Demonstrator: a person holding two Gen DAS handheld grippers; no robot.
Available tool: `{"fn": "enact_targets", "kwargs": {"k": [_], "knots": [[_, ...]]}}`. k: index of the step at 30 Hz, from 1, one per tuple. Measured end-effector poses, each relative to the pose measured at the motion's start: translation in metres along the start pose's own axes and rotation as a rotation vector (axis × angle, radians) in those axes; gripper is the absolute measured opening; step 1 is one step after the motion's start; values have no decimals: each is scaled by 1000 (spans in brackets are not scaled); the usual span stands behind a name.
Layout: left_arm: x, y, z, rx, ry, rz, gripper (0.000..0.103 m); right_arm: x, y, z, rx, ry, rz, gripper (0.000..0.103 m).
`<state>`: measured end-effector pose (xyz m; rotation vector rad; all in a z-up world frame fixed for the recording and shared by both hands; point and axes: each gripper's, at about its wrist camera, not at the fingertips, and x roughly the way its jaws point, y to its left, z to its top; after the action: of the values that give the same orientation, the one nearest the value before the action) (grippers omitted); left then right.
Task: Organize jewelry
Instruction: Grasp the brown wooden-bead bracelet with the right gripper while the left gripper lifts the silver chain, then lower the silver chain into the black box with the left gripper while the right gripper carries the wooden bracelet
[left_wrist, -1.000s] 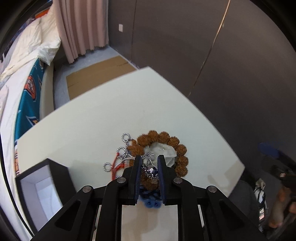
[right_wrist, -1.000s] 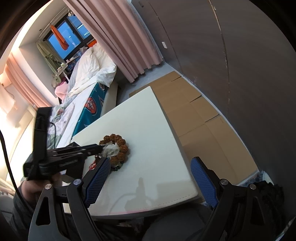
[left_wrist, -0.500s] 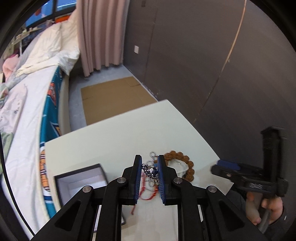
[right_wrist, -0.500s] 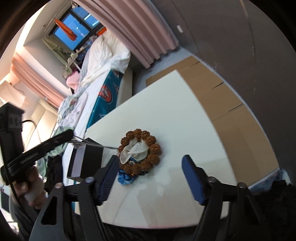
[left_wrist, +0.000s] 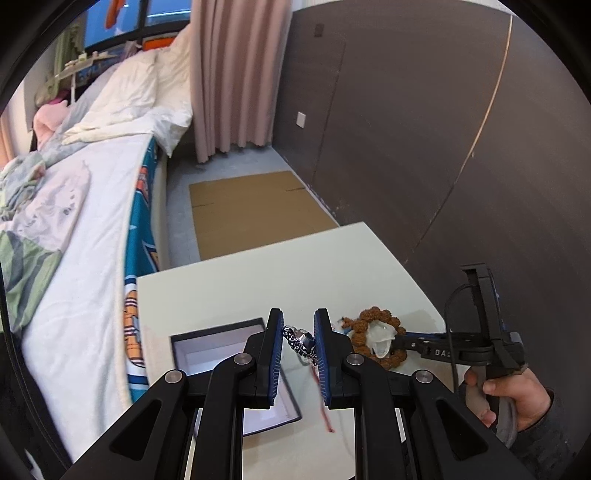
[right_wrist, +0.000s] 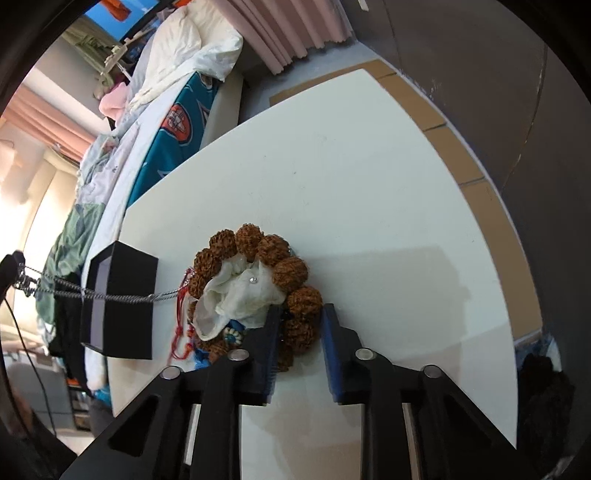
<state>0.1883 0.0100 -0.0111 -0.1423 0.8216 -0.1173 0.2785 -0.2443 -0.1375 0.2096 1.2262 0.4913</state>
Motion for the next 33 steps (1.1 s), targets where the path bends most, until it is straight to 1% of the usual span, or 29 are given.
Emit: {"fn": "enact_targets", "kwargs": {"k": [1,5,9,17,23,24,25,33], "knots": [[-5,2,0,-3,-9,2,18,-5,1,0,-3,-12,7,21],[-26,7,7,-12,-56,6,18,-31,11,-1,-17,-67,77,21],[-44,5,18,2,-98,6,17,-58,26,0,-56,-122,106,20],[-85,1,43,35,-192,15,17,-88,67,10,-122,-187,143,20],[-116,0,60,56,-254,32,17,-101,91,16,-153,-226,162,20],[-123,0,64,59,-267,38,16,-103,94,17,-157,-230,160,20],[-127,-1,68,62,-277,40,12,-104,98,17,-161,-234,161,20],[-162,-15,93,113,-360,66,12,-110,114,18,-186,-249,186,20]]}}
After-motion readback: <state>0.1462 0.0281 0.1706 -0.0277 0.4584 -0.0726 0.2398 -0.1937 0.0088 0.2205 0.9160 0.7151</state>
